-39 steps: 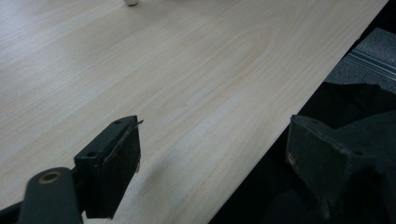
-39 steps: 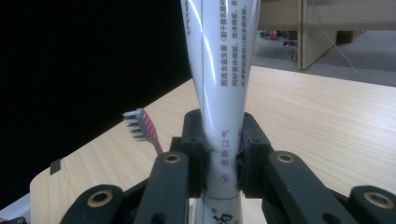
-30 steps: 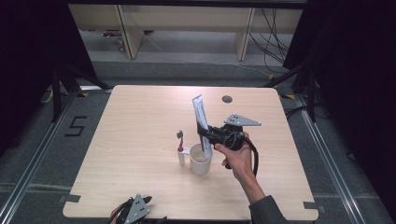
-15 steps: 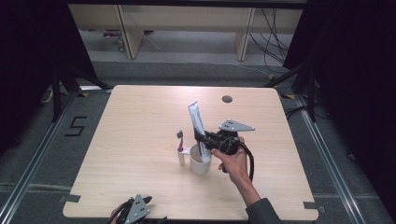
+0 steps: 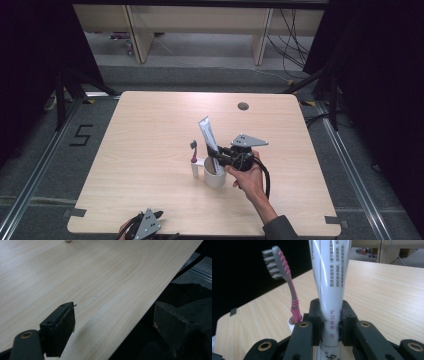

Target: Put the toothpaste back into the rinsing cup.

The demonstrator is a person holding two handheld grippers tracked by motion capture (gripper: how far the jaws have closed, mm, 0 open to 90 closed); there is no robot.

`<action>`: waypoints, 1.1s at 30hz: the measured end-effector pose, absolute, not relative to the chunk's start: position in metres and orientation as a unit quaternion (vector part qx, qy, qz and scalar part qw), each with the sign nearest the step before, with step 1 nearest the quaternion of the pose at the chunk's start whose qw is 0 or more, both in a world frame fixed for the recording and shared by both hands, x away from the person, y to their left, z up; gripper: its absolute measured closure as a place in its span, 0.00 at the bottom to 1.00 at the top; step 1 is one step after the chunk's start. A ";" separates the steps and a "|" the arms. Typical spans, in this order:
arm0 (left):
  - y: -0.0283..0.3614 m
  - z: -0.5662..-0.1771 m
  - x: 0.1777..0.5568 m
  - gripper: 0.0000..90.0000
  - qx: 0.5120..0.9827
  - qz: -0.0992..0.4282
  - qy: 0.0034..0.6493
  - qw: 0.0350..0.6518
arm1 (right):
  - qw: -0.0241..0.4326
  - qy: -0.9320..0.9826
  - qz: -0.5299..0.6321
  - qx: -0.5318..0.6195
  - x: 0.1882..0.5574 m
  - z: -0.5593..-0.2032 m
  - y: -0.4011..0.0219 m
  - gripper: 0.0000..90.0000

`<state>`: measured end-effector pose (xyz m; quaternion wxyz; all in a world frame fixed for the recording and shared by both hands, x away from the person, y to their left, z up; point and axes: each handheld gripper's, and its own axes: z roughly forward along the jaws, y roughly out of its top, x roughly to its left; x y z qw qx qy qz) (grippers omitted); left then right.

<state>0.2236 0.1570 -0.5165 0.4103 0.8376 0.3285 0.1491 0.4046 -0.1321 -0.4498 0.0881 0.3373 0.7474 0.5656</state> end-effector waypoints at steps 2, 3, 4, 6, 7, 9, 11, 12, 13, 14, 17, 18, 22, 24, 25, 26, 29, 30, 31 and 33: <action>0.157 -0.517 0.224 0.20 0.837 0.149 0.329 0.411 | 0.090 0.753 0.561 0.333 0.405 -0.452 -0.132 0.85; 0.157 -0.517 0.224 0.20 0.837 0.149 0.329 0.411 | 0.091 0.759 0.556 0.327 0.406 -0.453 -0.132 0.84; 0.157 -0.517 0.223 0.20 0.837 0.149 0.329 0.411 | 0.093 0.759 0.556 0.325 0.406 -0.454 -0.131 0.84; 0.158 -0.516 0.224 0.20 0.841 0.154 0.324 0.404 | 0.092 0.760 0.555 0.325 0.405 -0.454 -0.131 0.84; 0.158 -0.516 0.225 0.20 0.844 0.156 0.322 0.399 | 0.093 0.761 0.556 0.322 0.405 -0.454 -0.131 0.84; 0.158 -0.516 0.224 0.20 0.843 0.156 0.323 0.400 | 0.091 0.764 0.551 0.322 0.404 -0.453 -0.131 0.84; 0.157 -0.516 0.224 0.20 0.840 0.152 0.325 0.407 | 0.090 0.768 0.548 0.318 0.404 -0.453 -0.131 0.84; 0.158 -0.516 0.224 0.20 0.840 0.152 0.325 0.407 | 0.091 0.771 0.546 0.316 0.404 -0.453 -0.131 0.84; 0.158 -0.516 0.224 0.20 0.840 0.152 0.325 0.407 | 0.096 0.772 0.544 0.314 0.404 -0.454 -0.131 0.84; 0.158 -0.516 0.224 0.20 0.840 0.152 0.325 0.407 | 0.095 0.774 0.541 0.315 0.403 -0.453 -0.131 0.84; 0.158 -0.516 0.224 0.20 0.840 0.152 0.324 0.407 | 0.092 0.776 0.535 0.321 0.400 -0.452 -0.131 0.84; 0.157 -0.516 0.224 0.20 0.840 0.153 0.324 0.407 | 0.095 0.778 0.537 0.310 0.401 -0.453 -0.131 0.84; 0.158 -0.516 0.223 0.20 0.840 0.155 0.325 0.407 | 0.096 0.785 0.527 0.311 0.399 -0.453 -0.131 0.84; 0.157 -0.516 0.223 0.20 0.838 0.153 0.329 0.408 | 0.095 0.787 0.524 0.311 0.399 -0.453 -0.132 0.84; 0.158 -0.516 0.223 0.20 0.840 0.155 0.324 0.407 | 0.096 0.790 0.519 0.313 0.398 -0.452 -0.132 0.84; 0.158 -0.516 0.223 0.20 0.840 0.153 0.324 0.406 | 0.096 0.792 0.517 0.312 0.398 -0.452 -0.133 0.84; 0.157 -0.516 0.224 0.20 0.840 0.154 0.323 0.407 | 0.097 0.796 0.507 0.316 0.395 -0.452 -0.133 0.84; 0.157 -0.516 0.224 0.20 0.840 0.155 0.324 0.408 | 0.094 0.796 0.508 0.316 0.395 -0.453 -0.132 0.84; 0.158 -0.516 0.224 0.20 0.840 0.154 0.324 0.408 | 0.104 0.802 0.501 0.309 0.396 -0.453 -0.133 0.84; 0.158 -0.516 0.224 0.20 0.840 0.154 0.324 0.407 | 0.090 0.799 0.503 0.316 0.394 -0.455 -0.132 0.84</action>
